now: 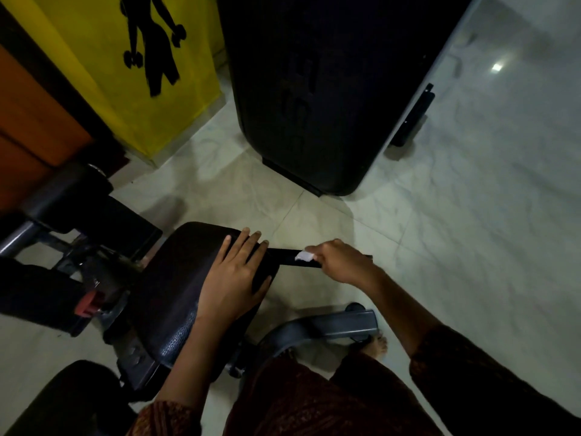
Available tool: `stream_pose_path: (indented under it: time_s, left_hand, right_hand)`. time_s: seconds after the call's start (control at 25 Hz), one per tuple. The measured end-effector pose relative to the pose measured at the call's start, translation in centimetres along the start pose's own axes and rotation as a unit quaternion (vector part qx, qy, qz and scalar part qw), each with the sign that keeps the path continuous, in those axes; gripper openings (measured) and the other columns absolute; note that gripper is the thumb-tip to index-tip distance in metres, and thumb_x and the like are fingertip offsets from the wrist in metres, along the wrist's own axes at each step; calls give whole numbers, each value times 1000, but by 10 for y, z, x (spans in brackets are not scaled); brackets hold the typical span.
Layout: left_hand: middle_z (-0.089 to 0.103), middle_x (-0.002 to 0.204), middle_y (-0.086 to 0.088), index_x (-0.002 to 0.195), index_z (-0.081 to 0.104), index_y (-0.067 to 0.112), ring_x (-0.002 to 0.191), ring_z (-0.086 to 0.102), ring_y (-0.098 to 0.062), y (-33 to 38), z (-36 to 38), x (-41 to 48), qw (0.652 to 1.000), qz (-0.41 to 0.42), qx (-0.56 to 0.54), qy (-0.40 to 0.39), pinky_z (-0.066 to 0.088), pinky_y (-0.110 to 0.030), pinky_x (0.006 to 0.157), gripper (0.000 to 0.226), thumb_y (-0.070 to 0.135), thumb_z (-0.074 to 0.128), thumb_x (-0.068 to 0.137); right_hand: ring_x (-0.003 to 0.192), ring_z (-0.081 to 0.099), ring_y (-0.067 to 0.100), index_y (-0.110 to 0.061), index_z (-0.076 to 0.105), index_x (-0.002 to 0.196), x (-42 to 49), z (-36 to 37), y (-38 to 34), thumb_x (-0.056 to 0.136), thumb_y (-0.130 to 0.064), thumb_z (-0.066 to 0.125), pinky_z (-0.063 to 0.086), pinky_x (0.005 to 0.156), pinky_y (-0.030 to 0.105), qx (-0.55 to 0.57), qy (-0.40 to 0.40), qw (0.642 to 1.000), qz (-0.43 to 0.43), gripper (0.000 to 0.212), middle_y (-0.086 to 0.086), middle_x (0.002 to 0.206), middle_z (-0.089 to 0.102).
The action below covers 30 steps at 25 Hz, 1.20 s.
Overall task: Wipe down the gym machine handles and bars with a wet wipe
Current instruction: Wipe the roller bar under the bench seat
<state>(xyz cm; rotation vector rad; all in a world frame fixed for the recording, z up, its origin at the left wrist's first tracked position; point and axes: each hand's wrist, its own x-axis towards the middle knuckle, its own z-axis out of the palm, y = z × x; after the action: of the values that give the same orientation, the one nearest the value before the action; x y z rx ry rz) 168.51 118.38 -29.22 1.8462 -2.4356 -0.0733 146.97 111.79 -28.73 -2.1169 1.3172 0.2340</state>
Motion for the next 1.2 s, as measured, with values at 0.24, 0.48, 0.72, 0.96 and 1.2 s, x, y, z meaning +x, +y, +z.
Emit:
stream_pose_path:
  time_s: [0.24, 0.48, 0.72, 0.96, 1.2]
  left_hand:
    - [55, 130, -13, 121, 59, 7, 129, 42, -29, 0, 0, 0, 1000, -4, 0, 7, 19, -41, 110, 56, 43, 40, 82]
    - [56, 129, -14, 118, 61, 6, 128, 44, -30, 1, 0, 0, 1000, -6, -4, 4, 20, -41, 109, 55, 43, 41, 82]
    - [54, 131, -13, 121, 59, 8, 130, 42, -29, 1, -1, 0, 1000, -7, -4, 1, 23, -43, 110, 57, 44, 39, 81]
    - [56, 129, -14, 119, 61, 7, 128, 45, -30, 2, 1, 0, 1000, -9, -6, 6, 30, -46, 107, 57, 44, 39, 81]
    - [56, 129, -13, 120, 60, 7, 128, 44, -30, 0, 2, 0, 1000, -6, -6, 2, 20, -41, 110, 58, 44, 40, 80]
  right_hand:
    - [101, 58, 34, -1, 55, 112, -62, -13, 33, 94, -10, 42, 45, 81, 32, -59, 85, 969, 225, 23, 21, 111, 57]
    - [99, 67, 26, -6, 72, 99, -20, 51, -24, 70, -5, 30, 53, 83, 35, -210, 201, 948, -129, 50, 12, 108, 69]
    - [117, 56, 28, -6, 75, 89, -13, 32, 24, 74, -3, 34, 42, 100, 36, -424, 66, 872, -238, 44, 5, 124, 62]
    - [106, 63, 31, -1, 70, 100, -28, 26, 16, 87, 2, 27, 52, 89, 38, -448, 166, 845, -240, 45, 17, 113, 66]
    - [105, 65, 19, -16, 76, 91, -2, 35, 10, 75, -10, 31, 52, 85, 28, -399, 93, 873, -264, 48, -3, 115, 67]
